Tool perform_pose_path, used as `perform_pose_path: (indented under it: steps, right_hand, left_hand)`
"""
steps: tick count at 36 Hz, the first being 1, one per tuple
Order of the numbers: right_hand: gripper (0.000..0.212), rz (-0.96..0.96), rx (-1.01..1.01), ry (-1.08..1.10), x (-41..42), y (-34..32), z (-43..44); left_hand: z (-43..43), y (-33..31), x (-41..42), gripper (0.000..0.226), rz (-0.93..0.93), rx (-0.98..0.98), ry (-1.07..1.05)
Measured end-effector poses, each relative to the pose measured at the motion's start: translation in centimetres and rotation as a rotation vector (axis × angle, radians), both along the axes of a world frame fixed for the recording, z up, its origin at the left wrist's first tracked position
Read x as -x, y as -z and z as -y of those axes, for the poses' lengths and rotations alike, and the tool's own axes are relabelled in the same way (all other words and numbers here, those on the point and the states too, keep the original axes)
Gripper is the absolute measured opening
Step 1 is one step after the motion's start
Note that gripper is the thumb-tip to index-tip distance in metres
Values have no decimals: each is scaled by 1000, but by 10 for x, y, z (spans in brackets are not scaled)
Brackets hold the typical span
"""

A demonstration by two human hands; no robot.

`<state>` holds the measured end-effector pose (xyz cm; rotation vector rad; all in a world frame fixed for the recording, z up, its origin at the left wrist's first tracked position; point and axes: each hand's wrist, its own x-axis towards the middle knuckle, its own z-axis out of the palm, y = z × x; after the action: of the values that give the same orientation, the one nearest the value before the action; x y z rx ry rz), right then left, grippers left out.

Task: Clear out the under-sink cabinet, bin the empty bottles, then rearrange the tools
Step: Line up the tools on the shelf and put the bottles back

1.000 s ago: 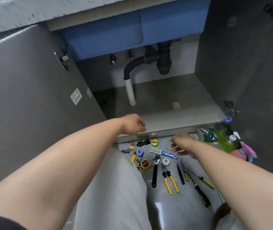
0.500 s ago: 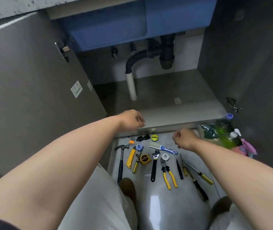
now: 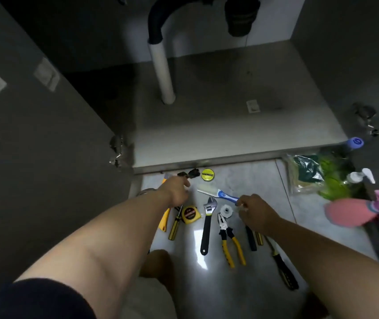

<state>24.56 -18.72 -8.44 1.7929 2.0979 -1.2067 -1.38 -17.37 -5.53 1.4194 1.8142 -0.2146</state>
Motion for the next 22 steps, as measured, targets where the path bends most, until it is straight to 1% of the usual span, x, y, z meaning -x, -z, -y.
perform_pose_path:
  steps: [2,6,8,11,13,15,18,22]
  right_hand:
    - [36,-20,-21,-55,11,14,-14]
    - [54,-51,-64,-181,40,38,-44]
    - [60,-31,-90,-216,55,50,-59]
    - [75,55,-88,-309,79,68,-81]
    - [83,109,-50,-350,92,81,-93]
    - [87,195,-55,-403,102,92,-101]
    - [79,275,-180,-484,106,102,-107]
    - [58,196,-218,-396,97,105,-112]
  left_hand:
    - [-9,23,1,50,-16,-12,23]
    - [-22,60,3,67,-57,-96,71]
    - [-28,77,5,76,-92,-126,95]
    - [-37,102,10,79,-155,-178,113]
    - [-42,118,12,74,-187,-222,105]
    - [-43,130,12,63,-227,-285,73]
    - [-41,143,11,42,-280,-403,23]
    - [-40,149,6,29,-239,-479,-42]
